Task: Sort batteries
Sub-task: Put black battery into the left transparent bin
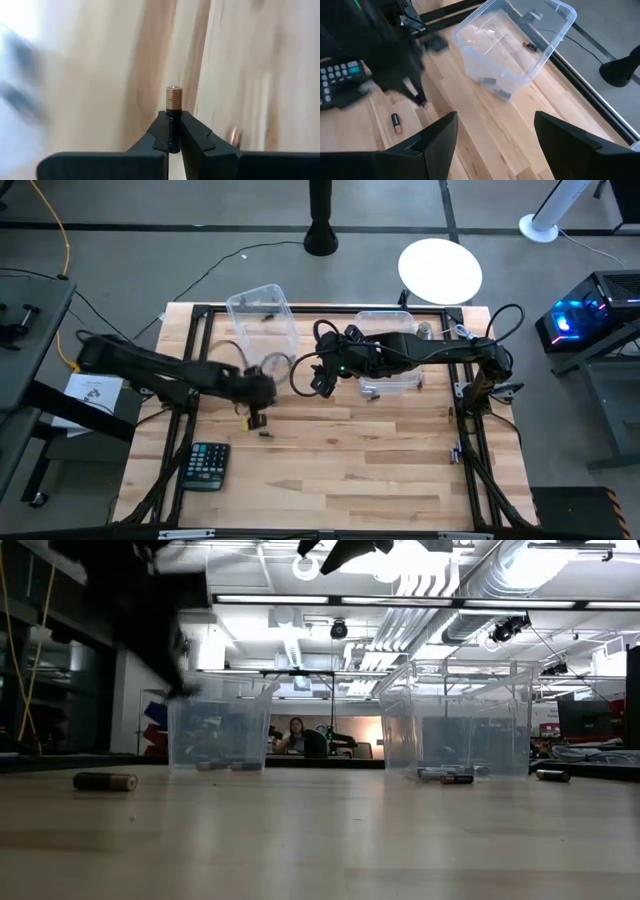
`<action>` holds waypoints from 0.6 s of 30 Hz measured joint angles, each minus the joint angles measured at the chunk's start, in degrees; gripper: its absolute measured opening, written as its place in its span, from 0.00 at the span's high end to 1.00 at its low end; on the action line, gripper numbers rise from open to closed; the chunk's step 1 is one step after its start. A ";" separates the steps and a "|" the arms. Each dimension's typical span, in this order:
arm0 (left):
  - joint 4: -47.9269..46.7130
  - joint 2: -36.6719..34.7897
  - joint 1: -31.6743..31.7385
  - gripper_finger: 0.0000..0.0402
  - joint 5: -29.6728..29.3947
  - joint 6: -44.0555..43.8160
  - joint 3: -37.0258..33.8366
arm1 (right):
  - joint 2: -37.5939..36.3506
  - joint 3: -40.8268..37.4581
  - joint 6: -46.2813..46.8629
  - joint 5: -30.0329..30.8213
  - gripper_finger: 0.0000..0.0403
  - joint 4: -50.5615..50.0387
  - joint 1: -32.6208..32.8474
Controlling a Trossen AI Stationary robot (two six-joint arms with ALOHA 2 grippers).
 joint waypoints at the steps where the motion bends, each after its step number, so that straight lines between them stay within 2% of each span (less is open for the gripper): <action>1: 0.06 -2.66 0.24 0.98 -1.91 1.09 0.95 | 0.00 0.00 0.00 0.00 0.36 -0.01 0.00; 6: 2.04 -12.99 3.96 0.96 -19.00 4.95 3.66 | 0.00 0.00 0.02 1.09 0.36 0.07 0.00; 8: 0.10 -13.92 8.44 0.95 -22.16 5.34 3.63 | 0.00 0.00 0.02 1.33 0.36 0.24 0.00; 10: -3.15 -13.01 14.23 0.92 -21.36 5.56 3.56 | 0.00 0.00 0.02 1.36 0.36 0.68 0.00; 13: -3.43 -10.20 22.03 0.84 -16.56 7.94 3.52 | 0.00 0.00 0.03 1.46 0.36 1.58 0.00; 18: -2.83 -8.08 27.70 0.66 -10.63 6.87 6.83 | 0.00 0.00 1.93 1.31 0.36 1.49 0.23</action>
